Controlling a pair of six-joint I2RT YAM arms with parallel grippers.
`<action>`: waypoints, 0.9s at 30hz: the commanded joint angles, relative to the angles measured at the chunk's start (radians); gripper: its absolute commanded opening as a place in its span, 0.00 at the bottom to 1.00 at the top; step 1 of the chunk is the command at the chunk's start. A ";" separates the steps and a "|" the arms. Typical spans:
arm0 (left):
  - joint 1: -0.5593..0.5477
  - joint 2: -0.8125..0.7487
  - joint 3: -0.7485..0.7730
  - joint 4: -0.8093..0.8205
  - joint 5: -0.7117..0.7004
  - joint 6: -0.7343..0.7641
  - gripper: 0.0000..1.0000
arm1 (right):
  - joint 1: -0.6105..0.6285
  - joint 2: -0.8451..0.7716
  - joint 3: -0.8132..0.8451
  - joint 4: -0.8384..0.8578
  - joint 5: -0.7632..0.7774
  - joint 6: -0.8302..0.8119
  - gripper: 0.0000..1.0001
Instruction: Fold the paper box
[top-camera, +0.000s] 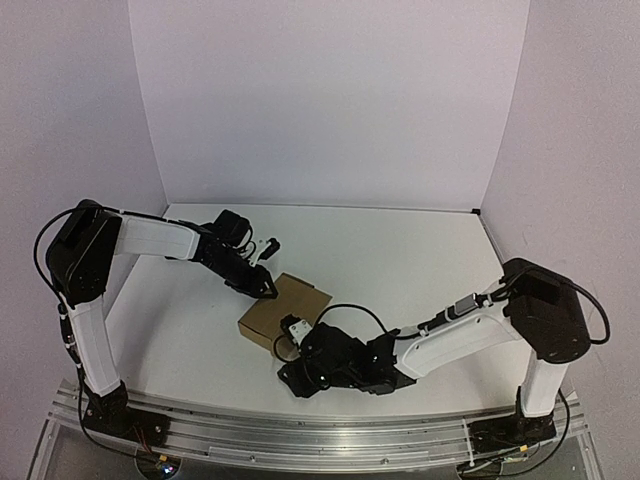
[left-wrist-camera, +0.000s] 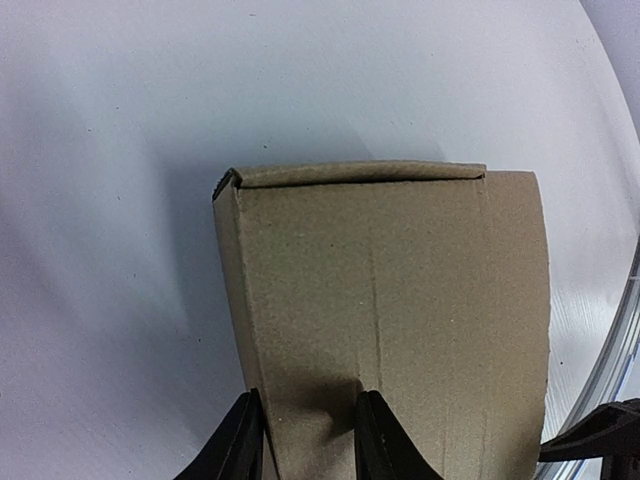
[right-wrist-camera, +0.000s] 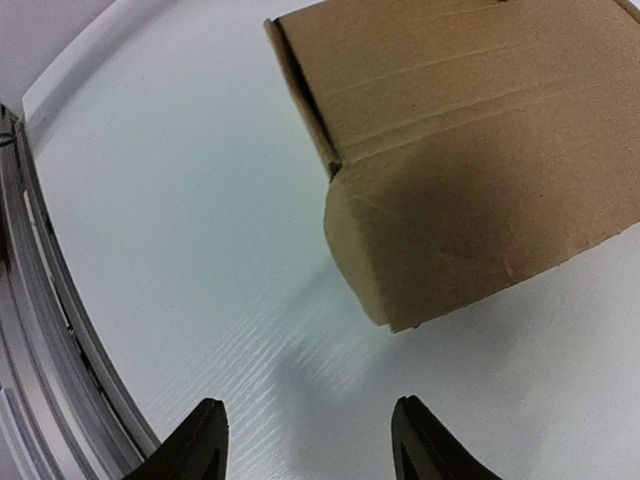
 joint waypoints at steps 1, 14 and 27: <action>-0.007 0.015 -0.033 -0.073 -0.025 0.002 0.31 | -0.017 0.031 0.005 0.110 0.092 -0.011 0.53; -0.010 0.015 -0.036 -0.070 -0.021 0.002 0.31 | -0.064 0.113 0.034 0.173 0.102 0.032 0.38; -0.011 0.020 -0.036 -0.071 -0.019 0.005 0.31 | -0.074 0.128 0.038 0.226 0.207 0.038 0.26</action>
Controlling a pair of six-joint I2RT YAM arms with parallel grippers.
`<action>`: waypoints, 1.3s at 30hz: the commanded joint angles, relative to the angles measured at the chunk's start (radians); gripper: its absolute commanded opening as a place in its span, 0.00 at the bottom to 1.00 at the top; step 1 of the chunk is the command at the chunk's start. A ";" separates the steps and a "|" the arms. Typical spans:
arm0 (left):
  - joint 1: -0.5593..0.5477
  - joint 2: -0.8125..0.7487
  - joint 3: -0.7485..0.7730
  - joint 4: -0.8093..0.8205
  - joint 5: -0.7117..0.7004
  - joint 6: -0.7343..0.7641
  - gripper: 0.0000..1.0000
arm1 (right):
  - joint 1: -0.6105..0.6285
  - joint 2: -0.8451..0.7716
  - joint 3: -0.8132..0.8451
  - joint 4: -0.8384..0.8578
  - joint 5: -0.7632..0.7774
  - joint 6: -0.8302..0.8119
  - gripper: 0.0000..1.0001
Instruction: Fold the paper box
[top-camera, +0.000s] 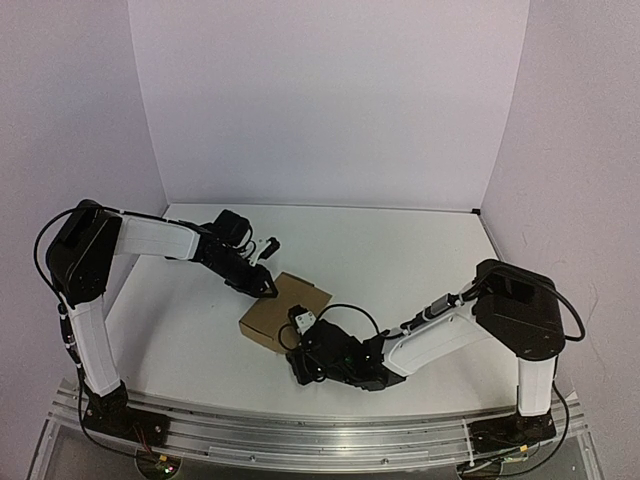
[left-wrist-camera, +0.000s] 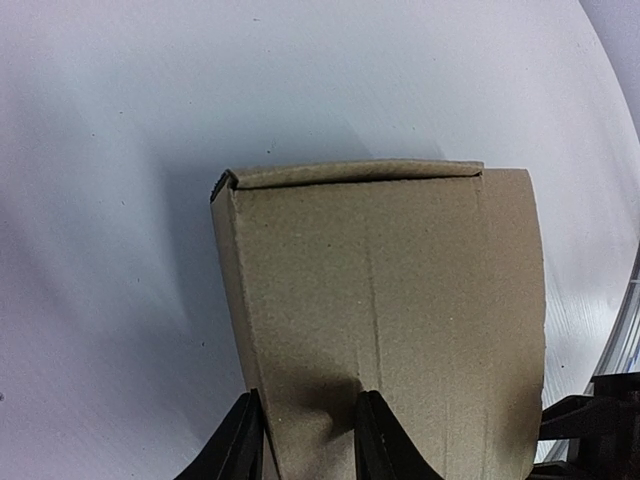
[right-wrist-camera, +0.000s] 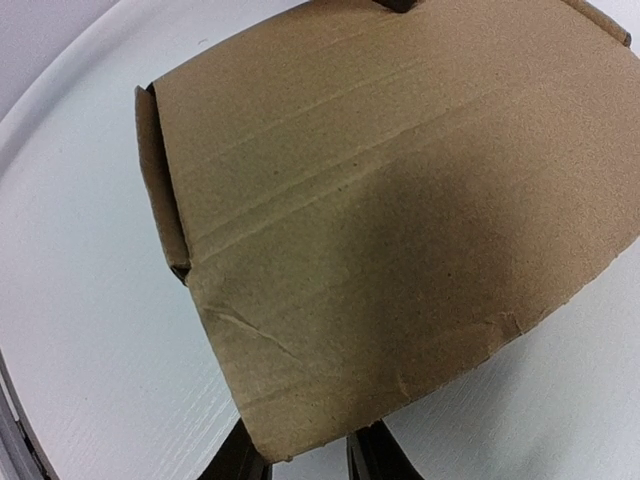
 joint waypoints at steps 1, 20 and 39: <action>-0.011 0.019 -0.034 -0.079 -0.019 0.009 0.31 | -0.014 0.007 0.036 0.060 0.118 0.023 0.24; -0.012 0.018 -0.041 -0.078 -0.018 0.012 0.31 | -0.014 0.036 0.032 0.234 0.093 -0.062 0.34; -0.012 0.019 -0.040 -0.075 -0.018 0.012 0.31 | -0.015 -0.139 -0.145 0.169 -0.023 -0.065 0.53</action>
